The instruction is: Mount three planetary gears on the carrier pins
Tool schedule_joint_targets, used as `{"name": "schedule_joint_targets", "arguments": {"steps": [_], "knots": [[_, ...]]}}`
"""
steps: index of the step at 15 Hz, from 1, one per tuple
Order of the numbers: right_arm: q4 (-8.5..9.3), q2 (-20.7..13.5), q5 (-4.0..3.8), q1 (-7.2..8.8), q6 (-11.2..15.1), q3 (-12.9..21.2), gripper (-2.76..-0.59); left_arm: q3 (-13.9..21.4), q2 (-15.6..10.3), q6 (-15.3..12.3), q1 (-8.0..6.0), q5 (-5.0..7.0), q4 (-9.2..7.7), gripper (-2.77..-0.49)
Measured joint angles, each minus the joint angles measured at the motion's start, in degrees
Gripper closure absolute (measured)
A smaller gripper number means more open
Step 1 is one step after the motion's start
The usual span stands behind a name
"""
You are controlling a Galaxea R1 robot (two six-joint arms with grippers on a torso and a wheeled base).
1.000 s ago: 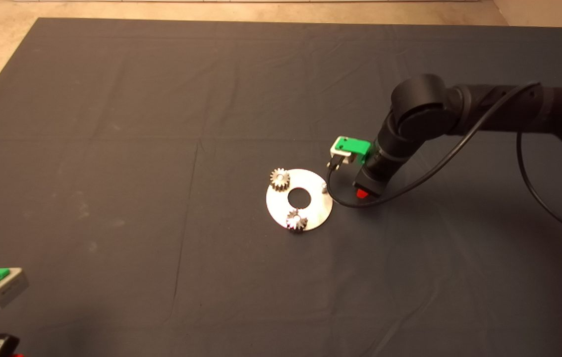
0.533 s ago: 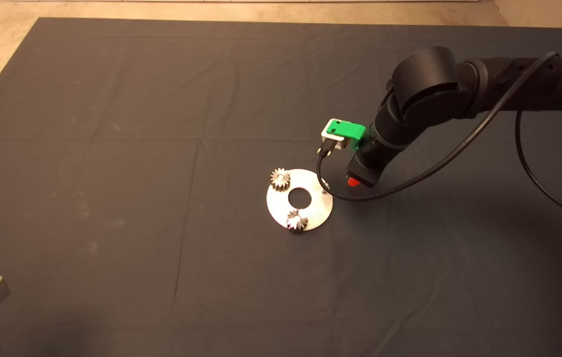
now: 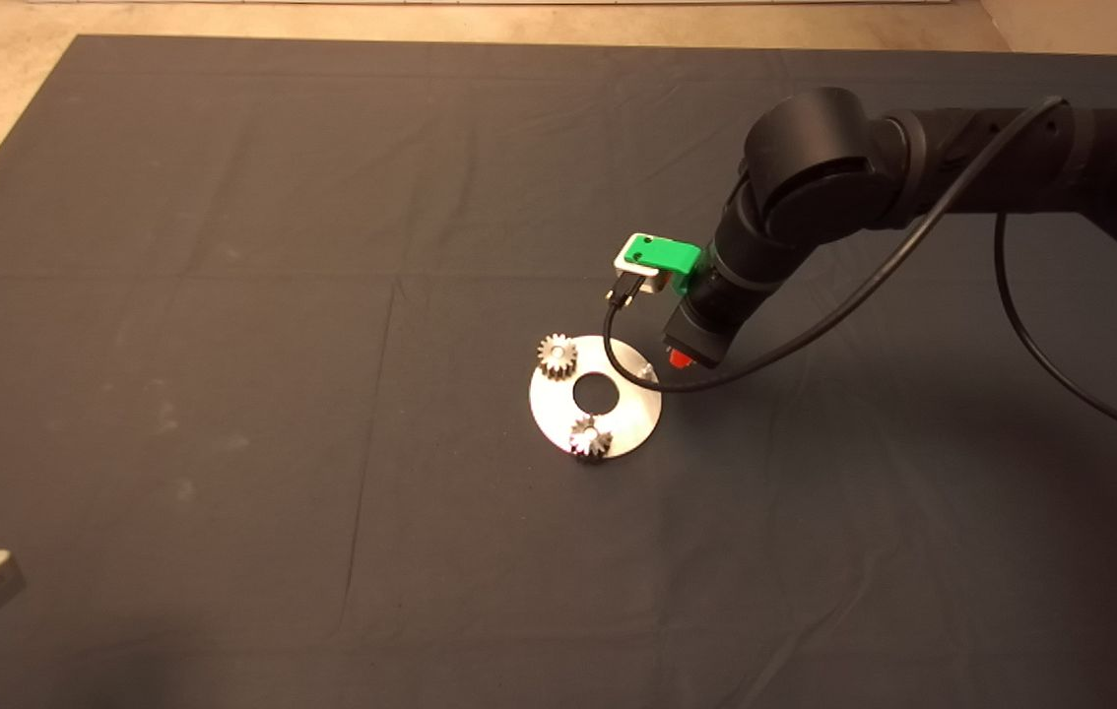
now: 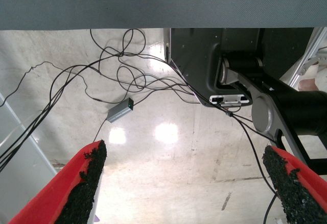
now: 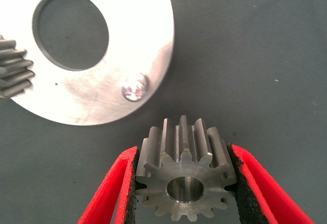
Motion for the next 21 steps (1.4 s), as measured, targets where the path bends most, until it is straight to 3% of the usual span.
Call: {"name": "schedule_joint_targets", "arguments": {"steps": [2,5,8,11,16,21], "knots": [[1.26,1.88,-0.06,0.00,0.00,-1.55,-1.07,0.00,-0.12,0.46,-0.01,0.01,0.00,-2.17],[3.31,4.00,0.54,-0.01,-0.02,-4.96,-1.07,0.00,-0.17,0.75,0.00,0.01,0.00,-2.17],[4.46,4.39,-0.02,-0.02,-0.03,-6.89,-1.07,0.00,-0.26,0.80,0.00,0.01,0.01,-2.17],[5.36,5.66,0.22,-0.10,-0.02,-7.22,-1.07,0.00,-0.28,0.84,0.00,0.01,0.01,-2.17],[5.73,5.83,0.13,-0.52,-0.05,-7.42,-1.07,0.00,-2.06,1.33,-0.01,-0.01,0.01,-2.17],[5.86,5.96,0.13,-0.55,-0.05,-7.39,-1.07,0.00,-5.01,4.19,-0.01,0.00,0.01,-2.17]]}}
